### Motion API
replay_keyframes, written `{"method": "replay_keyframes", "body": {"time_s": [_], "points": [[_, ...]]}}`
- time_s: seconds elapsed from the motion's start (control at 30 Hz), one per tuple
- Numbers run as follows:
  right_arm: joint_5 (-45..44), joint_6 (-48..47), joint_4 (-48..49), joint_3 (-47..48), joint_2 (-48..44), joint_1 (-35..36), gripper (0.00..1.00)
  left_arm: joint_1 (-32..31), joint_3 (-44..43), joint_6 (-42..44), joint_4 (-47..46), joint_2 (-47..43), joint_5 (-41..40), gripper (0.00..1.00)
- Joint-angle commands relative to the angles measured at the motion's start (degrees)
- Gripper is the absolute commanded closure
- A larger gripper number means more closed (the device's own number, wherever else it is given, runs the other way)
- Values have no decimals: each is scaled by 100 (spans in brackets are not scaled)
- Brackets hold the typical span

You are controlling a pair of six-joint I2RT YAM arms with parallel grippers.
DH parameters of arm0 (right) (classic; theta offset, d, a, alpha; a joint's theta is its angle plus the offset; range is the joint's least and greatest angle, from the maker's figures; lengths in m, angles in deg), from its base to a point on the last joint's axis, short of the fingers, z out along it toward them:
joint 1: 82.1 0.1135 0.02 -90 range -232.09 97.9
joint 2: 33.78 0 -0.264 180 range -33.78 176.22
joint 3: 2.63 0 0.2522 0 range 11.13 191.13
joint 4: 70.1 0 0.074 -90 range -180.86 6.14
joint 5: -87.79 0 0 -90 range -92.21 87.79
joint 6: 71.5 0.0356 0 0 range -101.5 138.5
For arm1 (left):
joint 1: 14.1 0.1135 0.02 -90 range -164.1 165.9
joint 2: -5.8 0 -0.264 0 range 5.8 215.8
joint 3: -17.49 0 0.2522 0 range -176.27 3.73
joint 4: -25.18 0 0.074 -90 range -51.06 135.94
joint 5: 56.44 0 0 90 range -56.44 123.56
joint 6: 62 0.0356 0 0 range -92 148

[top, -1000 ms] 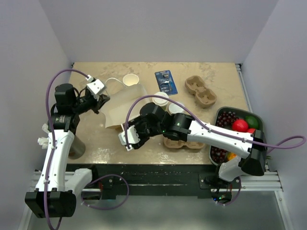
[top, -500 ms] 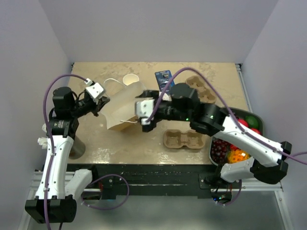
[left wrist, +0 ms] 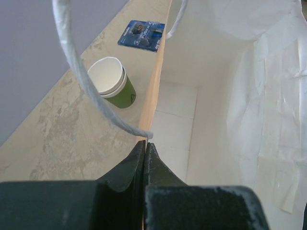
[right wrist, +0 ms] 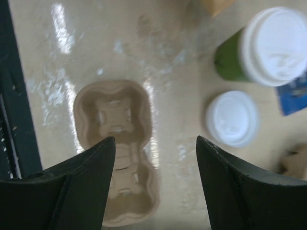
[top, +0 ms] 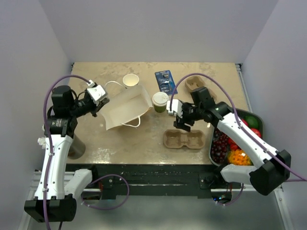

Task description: Pack the takeout coffee

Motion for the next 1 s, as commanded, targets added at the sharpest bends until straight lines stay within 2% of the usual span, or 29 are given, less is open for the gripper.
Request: {"method": "replay_keyframes", "body": {"time_s": [0.0,0.13,0.33,0.6,0.97], "points": [[544,-783,-183,-447,143,-103,32,-26,-244,837,549,-153,58,100],[535,-1370,-621,-421,380,-183,37,-26,-621,1006,743,-102,-250,100],[123,-1934,-772,-711,451,-191,36,-26,-965,1612,874,215,-391,100],[-273,-2392,-781,-1054,679,-191,33,-79,-324,1956,831,154,-514,100],[-274,-2427,-641,-1168,996,-191,32,-167,-183,1798,822,110,-576,100]]}}
